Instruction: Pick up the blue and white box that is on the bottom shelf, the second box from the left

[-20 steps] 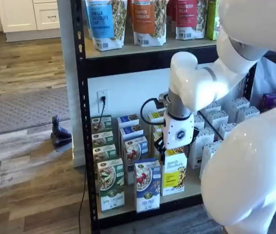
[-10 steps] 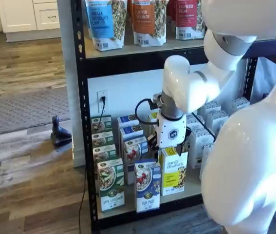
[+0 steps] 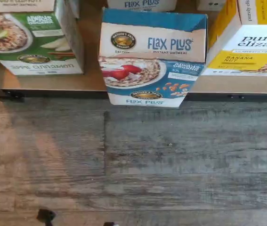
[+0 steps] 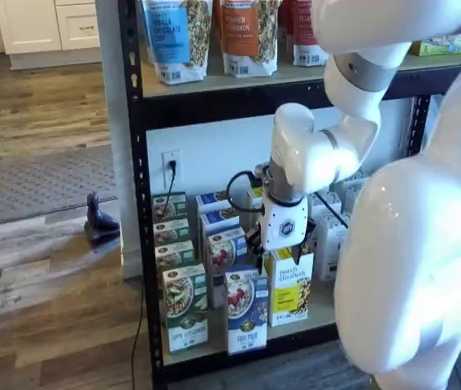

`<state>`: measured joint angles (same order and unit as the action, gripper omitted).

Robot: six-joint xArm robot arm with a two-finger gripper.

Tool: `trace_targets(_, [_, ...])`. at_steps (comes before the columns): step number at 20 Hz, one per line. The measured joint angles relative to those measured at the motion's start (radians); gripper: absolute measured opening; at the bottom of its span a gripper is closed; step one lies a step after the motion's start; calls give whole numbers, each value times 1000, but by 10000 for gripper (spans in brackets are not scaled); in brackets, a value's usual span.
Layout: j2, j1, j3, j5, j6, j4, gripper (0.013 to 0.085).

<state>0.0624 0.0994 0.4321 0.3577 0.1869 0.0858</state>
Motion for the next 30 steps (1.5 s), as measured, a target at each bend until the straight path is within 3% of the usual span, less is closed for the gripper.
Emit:
trace_targets(7, [-167, -15, 72, -89, -83, -71, 850])
trace_targets(12, [-287, 1, 139, -140, -166, -170, 850])
trace_targets(18, [-424, 20, 243, -184, -222, -245, 850])
trace_targets(22, [-486, 24, 304, -189, -198, -225, 850])
trace_targets(30, [-563, 8, 399, -188, -60, -68, 850])
